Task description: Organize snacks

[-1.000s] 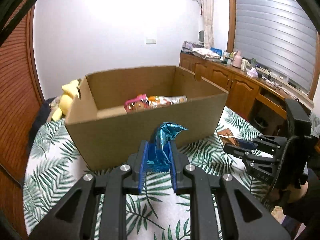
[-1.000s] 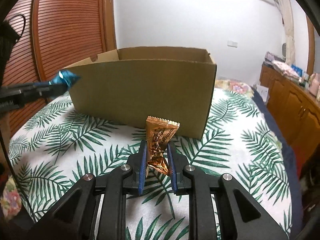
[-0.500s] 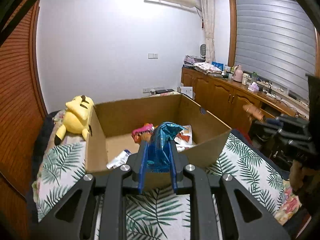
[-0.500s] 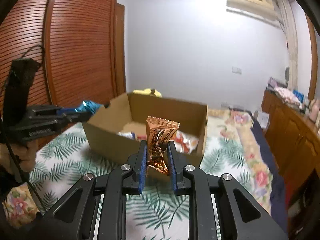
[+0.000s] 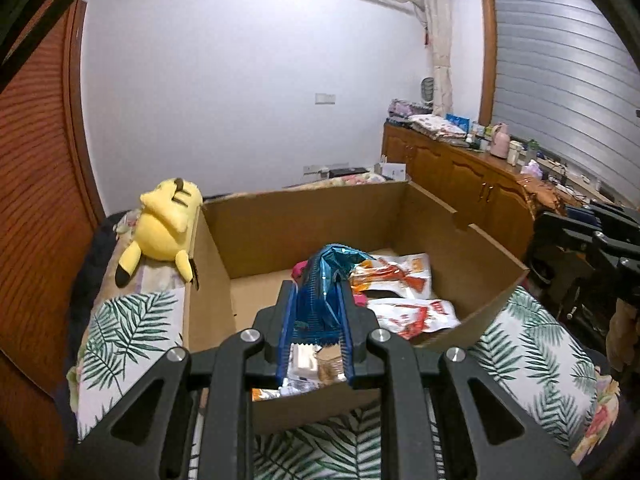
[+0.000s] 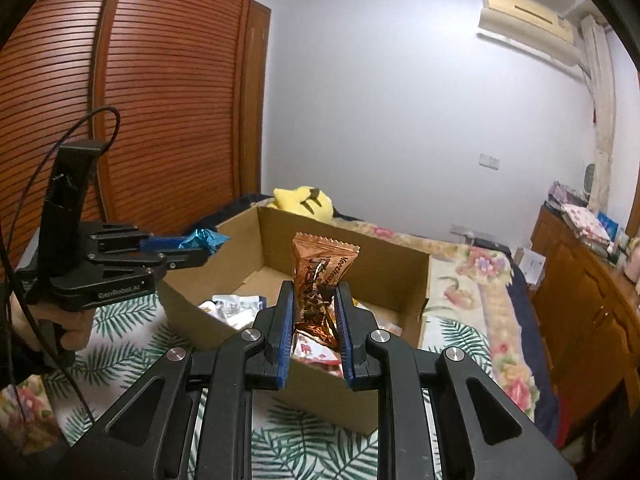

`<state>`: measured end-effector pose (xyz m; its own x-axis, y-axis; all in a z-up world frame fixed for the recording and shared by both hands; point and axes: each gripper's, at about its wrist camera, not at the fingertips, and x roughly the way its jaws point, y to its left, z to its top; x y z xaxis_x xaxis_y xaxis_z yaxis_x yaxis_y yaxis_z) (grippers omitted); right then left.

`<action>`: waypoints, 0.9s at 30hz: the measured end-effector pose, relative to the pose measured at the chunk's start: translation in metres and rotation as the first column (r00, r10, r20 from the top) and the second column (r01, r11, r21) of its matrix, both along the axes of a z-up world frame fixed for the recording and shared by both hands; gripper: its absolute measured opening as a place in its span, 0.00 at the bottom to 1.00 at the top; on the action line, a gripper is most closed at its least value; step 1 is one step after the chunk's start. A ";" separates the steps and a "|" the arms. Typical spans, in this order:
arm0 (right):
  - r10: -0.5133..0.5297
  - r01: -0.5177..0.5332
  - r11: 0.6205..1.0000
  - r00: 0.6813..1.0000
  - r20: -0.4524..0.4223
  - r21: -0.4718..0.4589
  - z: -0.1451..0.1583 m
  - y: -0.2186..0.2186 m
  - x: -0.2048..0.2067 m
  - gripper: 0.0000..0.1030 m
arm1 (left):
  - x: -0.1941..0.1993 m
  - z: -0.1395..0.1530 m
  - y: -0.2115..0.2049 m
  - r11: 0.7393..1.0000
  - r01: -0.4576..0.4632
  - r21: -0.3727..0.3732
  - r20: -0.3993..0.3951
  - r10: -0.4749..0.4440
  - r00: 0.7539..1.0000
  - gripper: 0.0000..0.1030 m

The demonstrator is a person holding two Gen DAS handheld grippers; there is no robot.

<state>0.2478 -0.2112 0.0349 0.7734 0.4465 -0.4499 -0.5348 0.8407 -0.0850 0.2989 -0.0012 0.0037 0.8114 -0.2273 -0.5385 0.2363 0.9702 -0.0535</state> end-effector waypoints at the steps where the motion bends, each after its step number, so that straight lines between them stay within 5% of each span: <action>1: -0.001 0.001 1.000 1.000 -0.006 -0.001 -0.003 0.001 0.005 0.17 | 0.004 -0.004 0.002 1.000 -0.005 -0.001 -0.008 0.005 1.000 0.17; 14: -0.002 0.004 1.000 0.992 -0.128 0.016 -0.042 0.017 0.061 0.17 | 0.038 -0.034 0.004 1.000 -0.015 0.019 -0.067 0.016 0.998 0.17; 27: -0.003 0.004 1.000 0.986 -0.167 0.006 -0.057 0.021 0.067 0.19 | 0.040 -0.038 -0.003 1.000 -0.015 0.025 -0.060 0.016 0.998 0.33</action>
<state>0.3146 -0.1898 -0.0218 0.6893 0.4468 -0.5703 -0.5380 0.8429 0.0102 0.3391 -0.0042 -0.0339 0.7808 -0.2006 -0.5917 0.2181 0.9750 -0.0428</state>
